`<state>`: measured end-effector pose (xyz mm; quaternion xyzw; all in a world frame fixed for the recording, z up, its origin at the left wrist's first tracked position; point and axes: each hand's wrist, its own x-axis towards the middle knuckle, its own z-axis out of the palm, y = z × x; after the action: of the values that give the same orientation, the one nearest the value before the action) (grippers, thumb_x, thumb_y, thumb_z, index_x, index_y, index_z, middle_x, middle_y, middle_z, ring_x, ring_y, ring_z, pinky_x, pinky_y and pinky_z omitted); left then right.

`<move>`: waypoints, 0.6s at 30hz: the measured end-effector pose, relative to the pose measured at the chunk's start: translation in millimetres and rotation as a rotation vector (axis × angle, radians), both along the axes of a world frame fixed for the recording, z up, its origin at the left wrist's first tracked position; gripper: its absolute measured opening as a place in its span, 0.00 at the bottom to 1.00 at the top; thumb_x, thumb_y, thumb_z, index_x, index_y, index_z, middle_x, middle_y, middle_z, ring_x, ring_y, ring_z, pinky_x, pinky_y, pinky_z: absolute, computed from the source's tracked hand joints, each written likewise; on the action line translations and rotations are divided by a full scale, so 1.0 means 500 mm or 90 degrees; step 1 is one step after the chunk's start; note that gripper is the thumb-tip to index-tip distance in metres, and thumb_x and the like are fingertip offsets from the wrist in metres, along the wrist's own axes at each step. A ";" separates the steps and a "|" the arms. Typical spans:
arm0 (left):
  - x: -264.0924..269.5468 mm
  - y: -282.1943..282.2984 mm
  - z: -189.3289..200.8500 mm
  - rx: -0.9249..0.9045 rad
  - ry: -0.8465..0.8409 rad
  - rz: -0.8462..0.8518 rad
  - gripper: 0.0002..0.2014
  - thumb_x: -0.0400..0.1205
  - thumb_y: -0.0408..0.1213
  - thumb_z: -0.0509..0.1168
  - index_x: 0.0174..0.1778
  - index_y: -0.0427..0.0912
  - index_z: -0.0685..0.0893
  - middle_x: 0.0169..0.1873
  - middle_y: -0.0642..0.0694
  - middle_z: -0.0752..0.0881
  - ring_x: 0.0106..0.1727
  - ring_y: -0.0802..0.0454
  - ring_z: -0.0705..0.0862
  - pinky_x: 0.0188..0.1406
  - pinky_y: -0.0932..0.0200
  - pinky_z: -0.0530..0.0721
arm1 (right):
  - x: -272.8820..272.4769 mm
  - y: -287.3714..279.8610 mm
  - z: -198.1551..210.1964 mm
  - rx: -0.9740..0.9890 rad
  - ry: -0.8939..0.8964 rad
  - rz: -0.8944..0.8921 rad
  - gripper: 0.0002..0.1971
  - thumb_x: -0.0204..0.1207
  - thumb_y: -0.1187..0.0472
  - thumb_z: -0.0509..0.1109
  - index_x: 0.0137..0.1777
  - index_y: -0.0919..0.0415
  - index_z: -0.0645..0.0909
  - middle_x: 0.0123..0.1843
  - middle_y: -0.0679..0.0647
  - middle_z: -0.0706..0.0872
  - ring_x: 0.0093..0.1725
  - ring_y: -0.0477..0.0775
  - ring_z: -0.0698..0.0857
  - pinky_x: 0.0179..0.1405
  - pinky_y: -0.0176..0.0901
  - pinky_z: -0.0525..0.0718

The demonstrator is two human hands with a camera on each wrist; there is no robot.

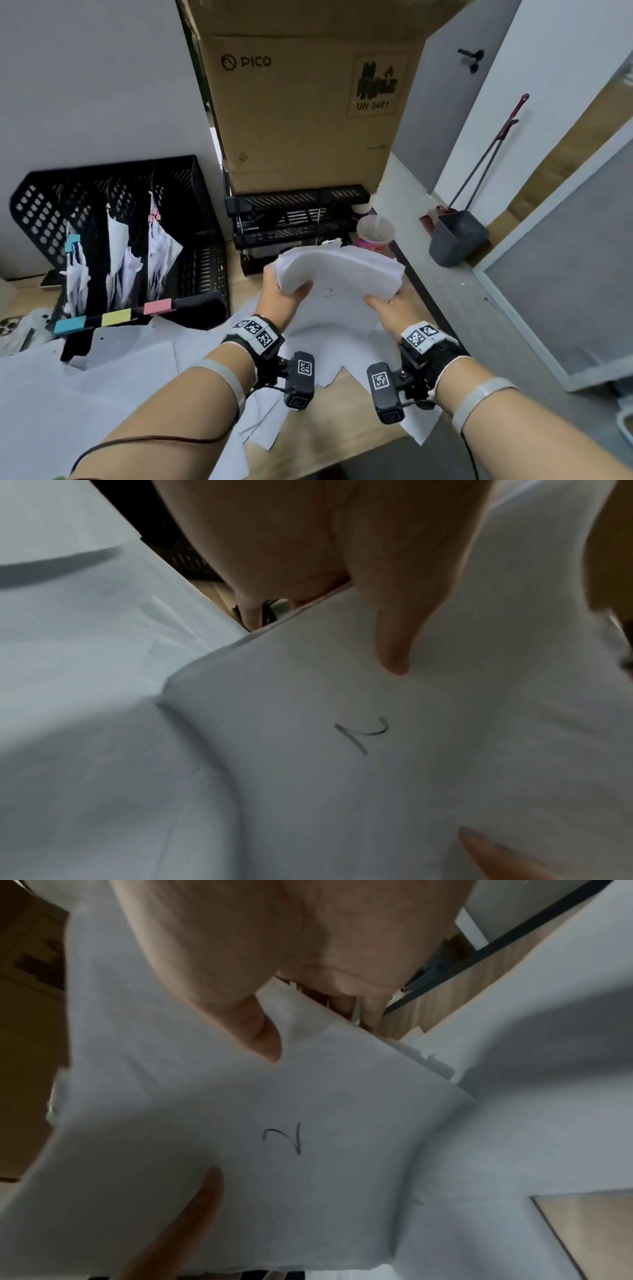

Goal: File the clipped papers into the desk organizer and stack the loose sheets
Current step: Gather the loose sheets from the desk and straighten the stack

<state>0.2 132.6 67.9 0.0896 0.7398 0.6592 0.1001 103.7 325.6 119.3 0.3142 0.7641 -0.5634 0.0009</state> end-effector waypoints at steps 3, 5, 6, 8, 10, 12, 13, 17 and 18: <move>0.014 0.000 -0.038 -0.062 -0.032 -0.001 0.14 0.80 0.41 0.72 0.61 0.46 0.87 0.56 0.45 0.91 0.60 0.44 0.88 0.64 0.42 0.85 | 0.004 0.003 -0.030 0.019 -0.096 0.019 0.12 0.79 0.63 0.68 0.59 0.68 0.83 0.59 0.69 0.87 0.61 0.67 0.84 0.53 0.48 0.81; 0.016 0.000 -0.054 -0.019 -0.089 0.026 0.14 0.78 0.47 0.71 0.57 0.46 0.88 0.54 0.42 0.91 0.59 0.39 0.88 0.62 0.34 0.85 | -0.001 0.015 -0.042 0.054 -0.110 0.066 0.14 0.80 0.60 0.67 0.59 0.70 0.84 0.58 0.69 0.88 0.61 0.68 0.84 0.58 0.52 0.81; 0.016 0.004 -0.053 0.032 -0.121 0.033 0.14 0.77 0.45 0.71 0.57 0.45 0.88 0.55 0.40 0.91 0.59 0.36 0.88 0.62 0.33 0.85 | -0.006 0.025 -0.045 0.079 -0.086 0.080 0.13 0.81 0.60 0.67 0.57 0.68 0.84 0.56 0.68 0.89 0.59 0.67 0.86 0.57 0.51 0.81; 0.012 0.023 -0.045 0.135 -0.188 0.049 0.15 0.78 0.40 0.71 0.60 0.41 0.86 0.58 0.37 0.90 0.61 0.34 0.88 0.63 0.37 0.85 | -0.023 0.054 -0.041 0.134 -0.005 0.079 0.10 0.81 0.60 0.67 0.50 0.66 0.85 0.49 0.65 0.90 0.50 0.62 0.88 0.49 0.49 0.82; 0.008 0.044 -0.033 0.152 -0.233 0.045 0.13 0.82 0.34 0.70 0.62 0.39 0.84 0.59 0.37 0.90 0.59 0.36 0.89 0.60 0.42 0.87 | -0.045 0.093 -0.036 0.181 0.042 0.058 0.10 0.80 0.61 0.65 0.46 0.68 0.83 0.45 0.66 0.88 0.43 0.58 0.84 0.44 0.48 0.80; 0.013 0.063 -0.035 0.113 -0.289 0.019 0.14 0.84 0.33 0.69 0.66 0.39 0.82 0.58 0.40 0.90 0.54 0.42 0.90 0.50 0.47 0.90 | -0.069 0.140 -0.042 0.223 0.010 0.079 0.10 0.79 0.62 0.63 0.47 0.68 0.82 0.46 0.67 0.87 0.45 0.63 0.84 0.48 0.50 0.81; 0.018 0.068 -0.043 0.080 -0.328 -0.003 0.17 0.83 0.35 0.70 0.67 0.40 0.80 0.57 0.41 0.90 0.50 0.44 0.91 0.44 0.49 0.91 | -0.077 0.164 -0.052 0.245 -0.028 0.104 0.10 0.79 0.63 0.62 0.48 0.68 0.82 0.47 0.66 0.87 0.47 0.65 0.85 0.50 0.51 0.81; 0.049 0.070 -0.112 -0.091 -0.476 -0.059 0.24 0.79 0.48 0.74 0.64 0.37 0.77 0.53 0.39 0.89 0.47 0.43 0.92 0.53 0.43 0.91 | -0.084 0.246 -0.115 0.312 -0.187 0.189 0.12 0.79 0.65 0.61 0.55 0.70 0.82 0.57 0.68 0.86 0.57 0.69 0.85 0.57 0.51 0.80; 0.056 0.070 -0.132 -0.138 -0.488 -0.067 0.23 0.79 0.48 0.74 0.63 0.39 0.78 0.55 0.38 0.89 0.49 0.43 0.91 0.57 0.42 0.90 | -0.081 0.258 -0.133 0.321 -0.243 0.225 0.13 0.80 0.65 0.61 0.60 0.68 0.82 0.61 0.67 0.85 0.61 0.68 0.84 0.60 0.49 0.79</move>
<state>28.0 167.7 1.9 -0.1363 0.7086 0.5567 0.4117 63.3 454.4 52.6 0.2667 0.9078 -0.2795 0.1632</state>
